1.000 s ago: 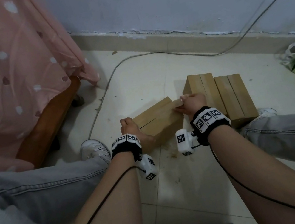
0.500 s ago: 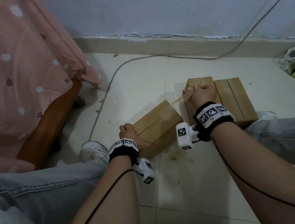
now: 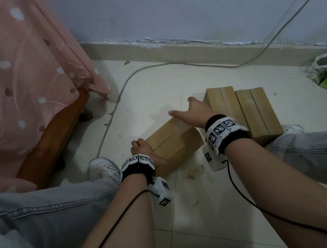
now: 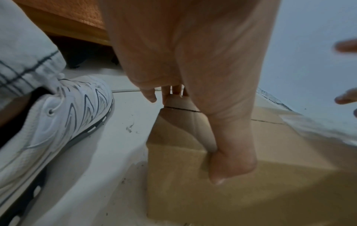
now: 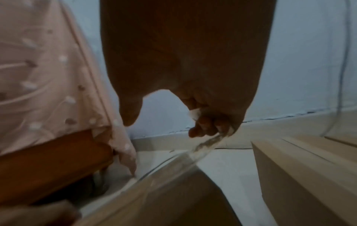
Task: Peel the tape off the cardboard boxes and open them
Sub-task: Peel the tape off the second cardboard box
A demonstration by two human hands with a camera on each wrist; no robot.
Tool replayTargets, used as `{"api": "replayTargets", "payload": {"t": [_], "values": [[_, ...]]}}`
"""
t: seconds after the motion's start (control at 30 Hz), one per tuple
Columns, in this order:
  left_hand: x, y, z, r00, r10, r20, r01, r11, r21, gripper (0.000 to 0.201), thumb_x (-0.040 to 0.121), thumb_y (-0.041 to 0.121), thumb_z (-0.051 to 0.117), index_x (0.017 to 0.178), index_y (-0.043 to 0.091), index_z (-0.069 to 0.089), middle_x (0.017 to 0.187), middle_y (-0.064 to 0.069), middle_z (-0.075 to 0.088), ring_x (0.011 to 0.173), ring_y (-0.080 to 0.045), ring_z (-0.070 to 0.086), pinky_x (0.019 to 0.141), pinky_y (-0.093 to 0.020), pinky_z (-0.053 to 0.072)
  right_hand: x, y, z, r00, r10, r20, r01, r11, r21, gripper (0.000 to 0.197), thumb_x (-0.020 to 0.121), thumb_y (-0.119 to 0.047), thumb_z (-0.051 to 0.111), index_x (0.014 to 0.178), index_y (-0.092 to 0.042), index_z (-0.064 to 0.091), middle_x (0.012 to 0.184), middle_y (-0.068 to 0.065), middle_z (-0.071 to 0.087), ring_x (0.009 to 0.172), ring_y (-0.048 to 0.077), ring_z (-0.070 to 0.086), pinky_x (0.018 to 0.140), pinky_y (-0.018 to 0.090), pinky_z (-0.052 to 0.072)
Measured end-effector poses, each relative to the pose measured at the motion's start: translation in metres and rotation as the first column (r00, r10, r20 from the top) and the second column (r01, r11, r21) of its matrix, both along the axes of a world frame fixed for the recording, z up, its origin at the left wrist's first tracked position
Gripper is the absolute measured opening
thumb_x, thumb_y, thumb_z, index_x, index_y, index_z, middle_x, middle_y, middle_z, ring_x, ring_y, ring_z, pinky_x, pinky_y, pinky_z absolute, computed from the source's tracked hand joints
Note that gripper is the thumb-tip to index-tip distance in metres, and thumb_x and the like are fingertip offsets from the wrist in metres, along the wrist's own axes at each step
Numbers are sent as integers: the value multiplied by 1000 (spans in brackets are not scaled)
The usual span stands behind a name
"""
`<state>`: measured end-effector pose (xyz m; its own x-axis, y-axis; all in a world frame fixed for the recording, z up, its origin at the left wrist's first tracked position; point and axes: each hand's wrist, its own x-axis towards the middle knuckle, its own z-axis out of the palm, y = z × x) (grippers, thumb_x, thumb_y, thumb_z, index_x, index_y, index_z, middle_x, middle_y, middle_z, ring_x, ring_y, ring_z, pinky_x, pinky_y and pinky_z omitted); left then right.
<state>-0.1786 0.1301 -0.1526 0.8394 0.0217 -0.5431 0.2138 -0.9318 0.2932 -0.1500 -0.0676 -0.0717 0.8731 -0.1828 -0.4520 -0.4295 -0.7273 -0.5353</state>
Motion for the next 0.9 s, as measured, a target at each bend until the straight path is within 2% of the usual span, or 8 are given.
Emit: {"api": "replayTargets", "payload": {"t": [0.07,0.13,0.27,0.4,0.47,0.6,0.77,0.9], "values": [[-1,-1,0,1000,8,6,-8,1000,-7,107,51,46,90,132,6,32,132,-10,31,126,-28,36,98,-40,47,-5,6,-9,995,103,-15,-104,986,-134,92,77,-64,66,143,-7,36,142,13,45,129,32,44,104,42,43],[-1,-2,1,1000,11,5,-11,1000,-4,106,50,45,90,130,6,33,131,-9,32,124,-28,37,97,-40,48,-8,11,-17,969,237,-65,-246,921,-304,81,73,-65,68,130,-11,49,130,12,50,121,32,47,101,45,43],[-2,-4,1,1000,24,17,-24,1000,-4,107,52,46,90,132,5,33,132,-11,32,125,-28,38,99,-39,47,-12,20,-23,946,322,33,-284,874,-393,66,75,-47,75,123,-13,44,118,10,52,112,31,50,97,46,41],[-1,-4,2,999,36,10,-35,999,-7,107,54,45,90,134,5,32,134,-11,30,126,-28,36,101,-40,45,-14,20,-28,938,345,29,-290,828,-480,17,84,-21,61,99,-14,55,100,7,62,100,29,59,89,39,41],[-3,-4,2,1000,27,5,-27,1000,-15,108,54,44,90,135,5,30,134,-11,29,126,-28,34,102,-41,45,-16,17,-29,943,334,11,-285,821,-495,14,84,-26,62,92,-16,56,94,6,64,95,28,61,90,38,42],[-6,-6,1,1000,9,24,-9,1000,-21,105,55,41,90,134,5,31,134,-10,28,125,-27,35,101,-39,45,-22,12,-39,945,328,1,-286,825,-487,35,84,-48,65,95,-16,57,95,3,64,93,25,60,95,39,40],[-9,-8,-3,999,-21,34,22,999,-37,96,54,37,91,127,8,35,129,-8,30,118,-24,37,96,-36,47,-28,12,-53,963,270,-22,-254,868,-427,18,94,-27,58,98,-10,61,103,12,66,97,31,62,86,37,45],[-7,-2,-5,1000,3,19,-2,999,-49,104,52,40,91,132,10,32,131,-7,30,124,-26,36,100,-39,45,-23,10,-50,978,205,-38,-206,919,-336,15,96,-16,54,99,-3,61,105,17,65,96,33,62,76,35,49]]}}
